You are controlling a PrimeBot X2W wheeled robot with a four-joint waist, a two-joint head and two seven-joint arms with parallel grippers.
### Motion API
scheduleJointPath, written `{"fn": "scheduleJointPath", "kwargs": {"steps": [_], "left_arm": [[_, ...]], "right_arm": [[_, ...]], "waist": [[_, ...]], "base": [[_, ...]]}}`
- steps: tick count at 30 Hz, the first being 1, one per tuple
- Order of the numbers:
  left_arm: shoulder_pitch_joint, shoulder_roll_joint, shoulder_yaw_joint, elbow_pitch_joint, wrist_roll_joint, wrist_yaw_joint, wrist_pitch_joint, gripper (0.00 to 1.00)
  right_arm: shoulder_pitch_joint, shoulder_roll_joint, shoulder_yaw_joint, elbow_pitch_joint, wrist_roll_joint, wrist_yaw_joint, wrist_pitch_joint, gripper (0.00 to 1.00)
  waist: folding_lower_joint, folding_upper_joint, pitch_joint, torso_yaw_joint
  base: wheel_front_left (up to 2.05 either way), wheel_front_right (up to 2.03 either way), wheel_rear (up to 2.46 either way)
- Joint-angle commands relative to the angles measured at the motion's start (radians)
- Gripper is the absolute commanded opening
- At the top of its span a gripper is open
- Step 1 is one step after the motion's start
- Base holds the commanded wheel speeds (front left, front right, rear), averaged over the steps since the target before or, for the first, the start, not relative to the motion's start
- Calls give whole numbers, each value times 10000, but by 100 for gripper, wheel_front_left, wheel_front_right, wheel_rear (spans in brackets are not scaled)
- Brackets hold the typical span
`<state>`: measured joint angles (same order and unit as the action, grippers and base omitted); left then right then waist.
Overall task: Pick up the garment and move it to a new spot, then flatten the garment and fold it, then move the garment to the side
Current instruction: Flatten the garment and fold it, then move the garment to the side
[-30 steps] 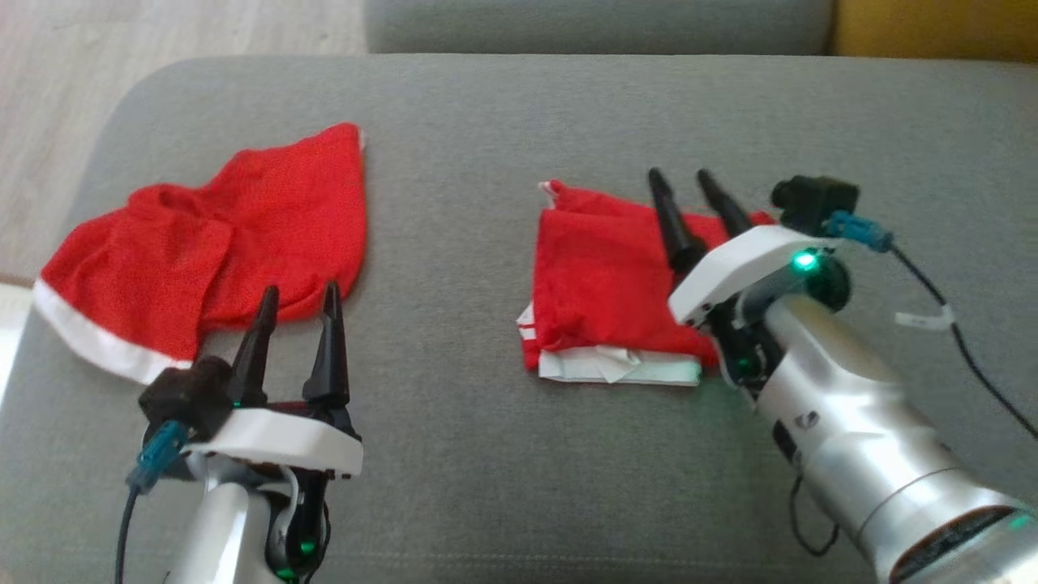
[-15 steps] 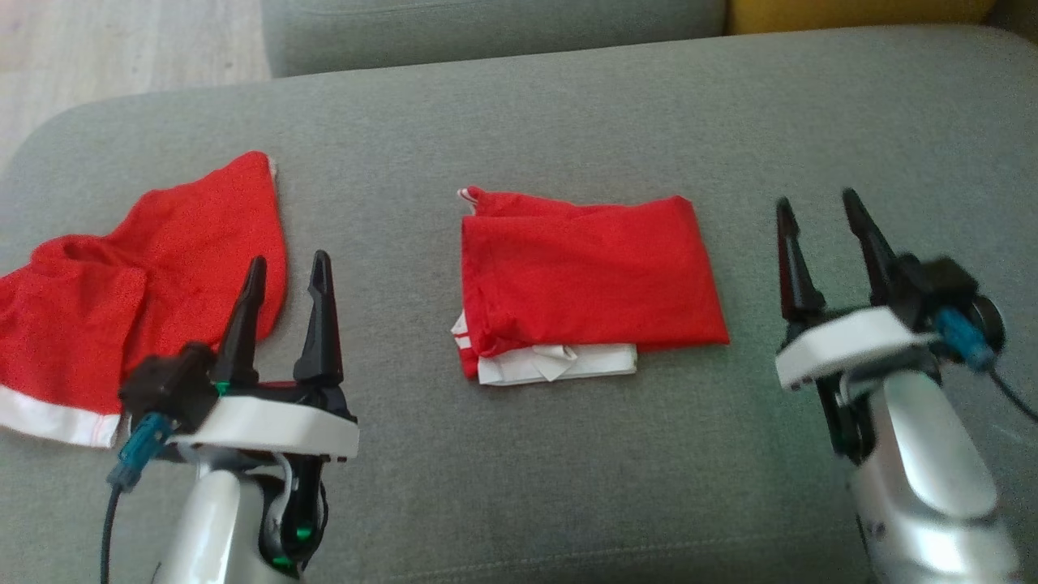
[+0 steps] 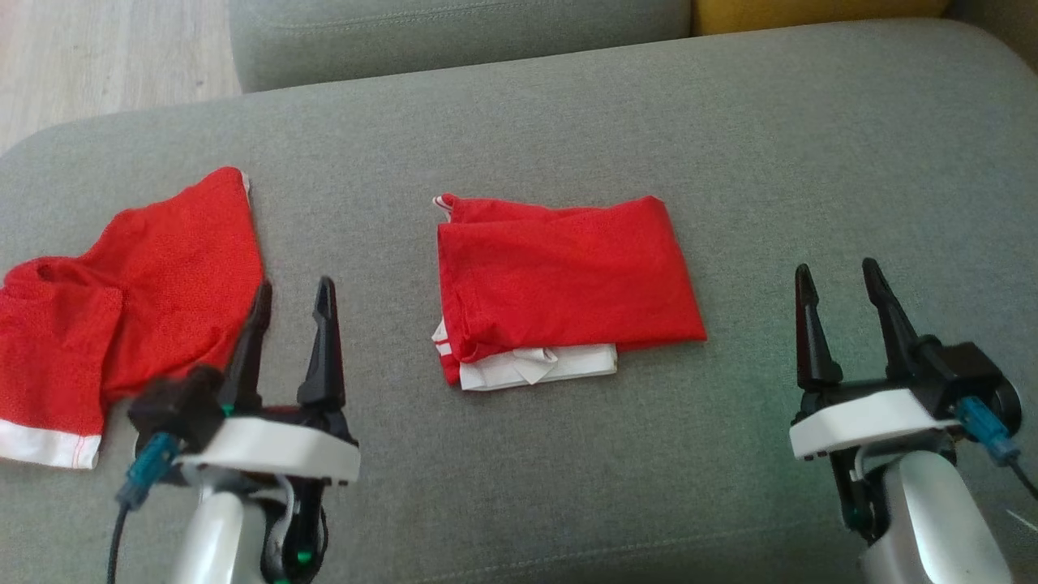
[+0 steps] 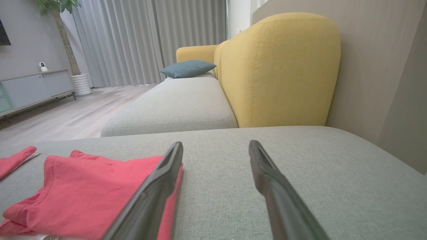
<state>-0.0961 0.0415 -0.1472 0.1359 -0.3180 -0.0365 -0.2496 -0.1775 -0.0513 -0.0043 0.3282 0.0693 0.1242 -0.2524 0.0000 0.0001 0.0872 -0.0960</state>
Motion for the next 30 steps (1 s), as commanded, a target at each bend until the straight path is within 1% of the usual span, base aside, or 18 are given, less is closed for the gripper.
{"fn": "scheduleJointPath", "kwargs": {"steps": [1, 12, 18, 25, 30], "left_arm": [[-189, 87, 384, -289, 63, -34, -122, 100], [-173, 87, 287, -408, 163, -43, -122, 100], [-291, 87, 198, -384, 161, -65, -122, 100], [-490, 87, 111, -389, 148, -121, -122, 100], [-637, 87, 31, -340, 199, -182, -122, 100]], "right_arm": [[-181, 9, 220, -398, 61, 65, -93, 100], [-138, 10, 170, -404, 125, 65, -93, 100], [-414, 10, 222, -278, 164, 65, -93, 100], [-853, 10, 298, 534, 320, 65, 93, 100], [-1342, 10, 480, 1478, 856, 65, 409, 100]], "waist": [[0, -1, -17, 0], [0, -1, 76, 118], [0, -1, 275, 281], [0, -1, 583, 572], [0, -1, 932, 871]], "base": [[0, 0, 0], [0, 0, 0], [0, 0, 0], [0, 0, 0], [0, 0, 0]]}}
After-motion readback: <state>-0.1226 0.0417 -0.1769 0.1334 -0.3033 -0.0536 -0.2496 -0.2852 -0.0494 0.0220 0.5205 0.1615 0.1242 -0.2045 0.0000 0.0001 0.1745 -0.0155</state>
